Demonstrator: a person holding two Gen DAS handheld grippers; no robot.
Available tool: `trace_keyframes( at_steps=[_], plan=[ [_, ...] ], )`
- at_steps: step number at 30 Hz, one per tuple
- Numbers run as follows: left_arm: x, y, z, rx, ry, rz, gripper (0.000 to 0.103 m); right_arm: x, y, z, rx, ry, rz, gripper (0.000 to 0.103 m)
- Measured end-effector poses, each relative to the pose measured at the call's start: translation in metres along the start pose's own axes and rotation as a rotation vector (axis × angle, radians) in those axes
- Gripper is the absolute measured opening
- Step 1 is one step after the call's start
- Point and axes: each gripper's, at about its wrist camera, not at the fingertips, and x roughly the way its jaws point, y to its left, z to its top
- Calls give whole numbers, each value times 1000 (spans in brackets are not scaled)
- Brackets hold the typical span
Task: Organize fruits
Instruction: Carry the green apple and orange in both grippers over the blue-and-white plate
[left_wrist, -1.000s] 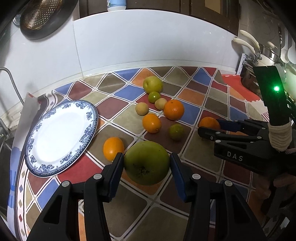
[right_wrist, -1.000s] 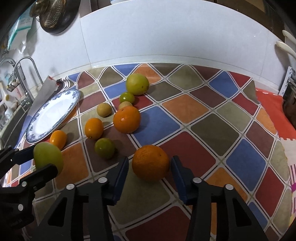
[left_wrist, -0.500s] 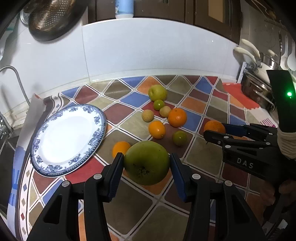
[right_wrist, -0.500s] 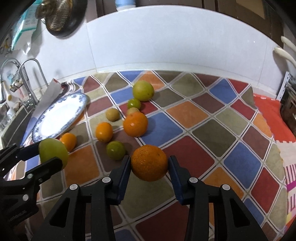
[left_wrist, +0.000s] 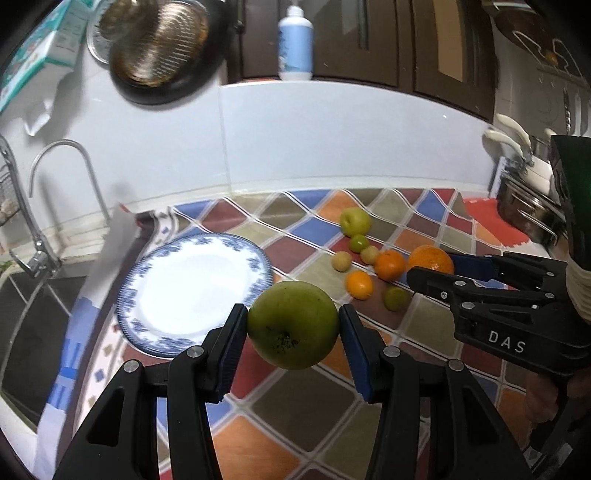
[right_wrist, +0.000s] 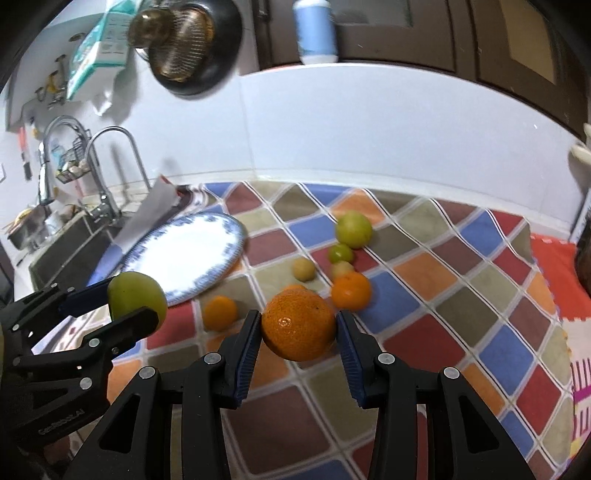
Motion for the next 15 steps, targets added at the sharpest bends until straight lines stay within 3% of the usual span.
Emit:
trace_keyframes(
  at_steps=[15],
  plan=[
    [-5,69,26,-7,-77,110,50,23,71,49,-104,-71,103,42]
  ],
)
